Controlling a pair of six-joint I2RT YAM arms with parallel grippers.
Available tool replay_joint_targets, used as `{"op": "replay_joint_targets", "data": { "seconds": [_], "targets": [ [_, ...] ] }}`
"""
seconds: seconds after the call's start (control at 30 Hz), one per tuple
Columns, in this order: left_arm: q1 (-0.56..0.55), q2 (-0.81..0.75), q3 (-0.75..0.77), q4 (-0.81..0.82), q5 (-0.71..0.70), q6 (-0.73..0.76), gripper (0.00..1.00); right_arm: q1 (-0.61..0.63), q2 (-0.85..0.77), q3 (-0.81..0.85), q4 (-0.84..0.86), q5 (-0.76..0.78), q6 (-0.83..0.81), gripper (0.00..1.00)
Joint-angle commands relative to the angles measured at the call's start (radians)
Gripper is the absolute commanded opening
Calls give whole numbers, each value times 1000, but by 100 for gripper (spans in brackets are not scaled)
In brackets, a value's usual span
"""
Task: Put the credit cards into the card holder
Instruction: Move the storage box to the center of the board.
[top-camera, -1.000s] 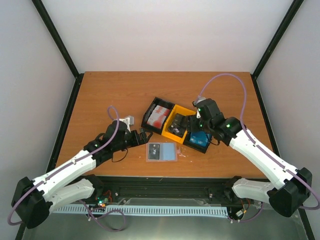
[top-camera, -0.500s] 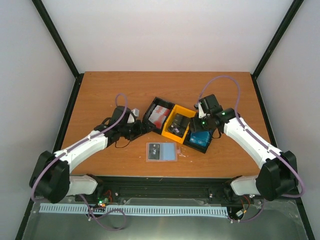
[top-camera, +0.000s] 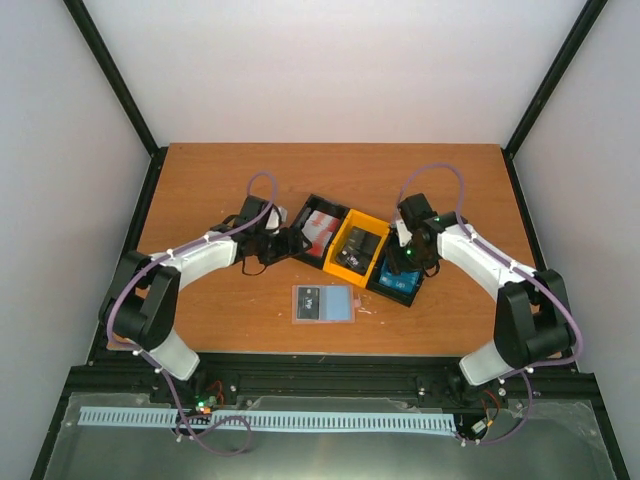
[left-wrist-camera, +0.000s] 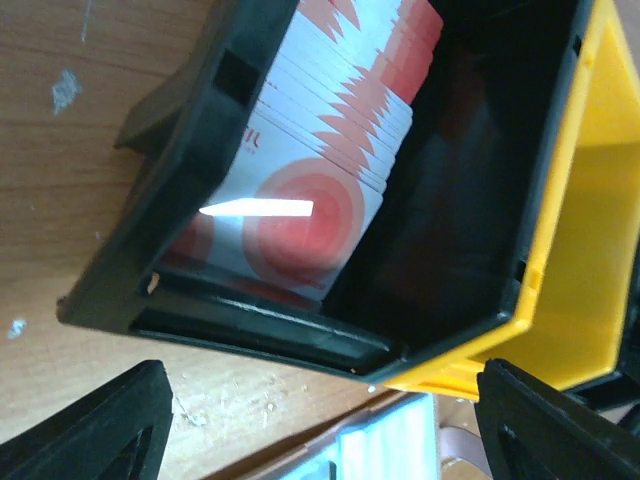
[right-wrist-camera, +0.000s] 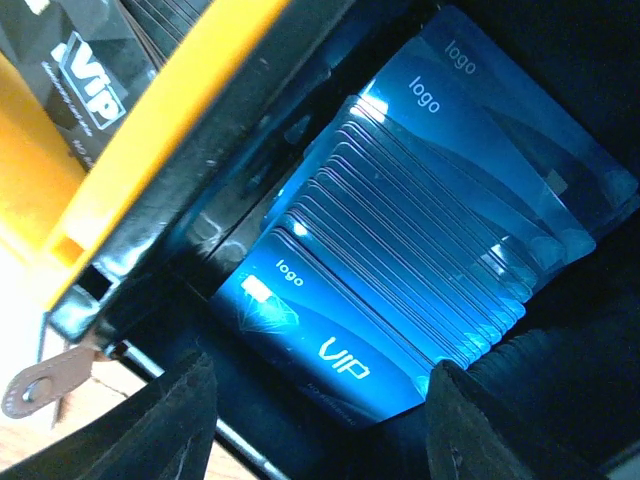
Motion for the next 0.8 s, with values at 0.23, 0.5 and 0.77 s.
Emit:
{"op": "replay_joint_targets", "data": {
  "seconds": [0.23, 0.5, 0.77],
  "targets": [
    [12, 134, 166, -67, -108, 118, 80, -6, 96, 54, 10, 7, 13, 52],
    [12, 193, 232, -96, -163, 161, 76, 9, 172, 120, 8, 38, 6, 45],
    [42, 243, 295, -92, -125, 184, 71, 36, 303, 284, 11, 53, -1, 45]
  ]
}}
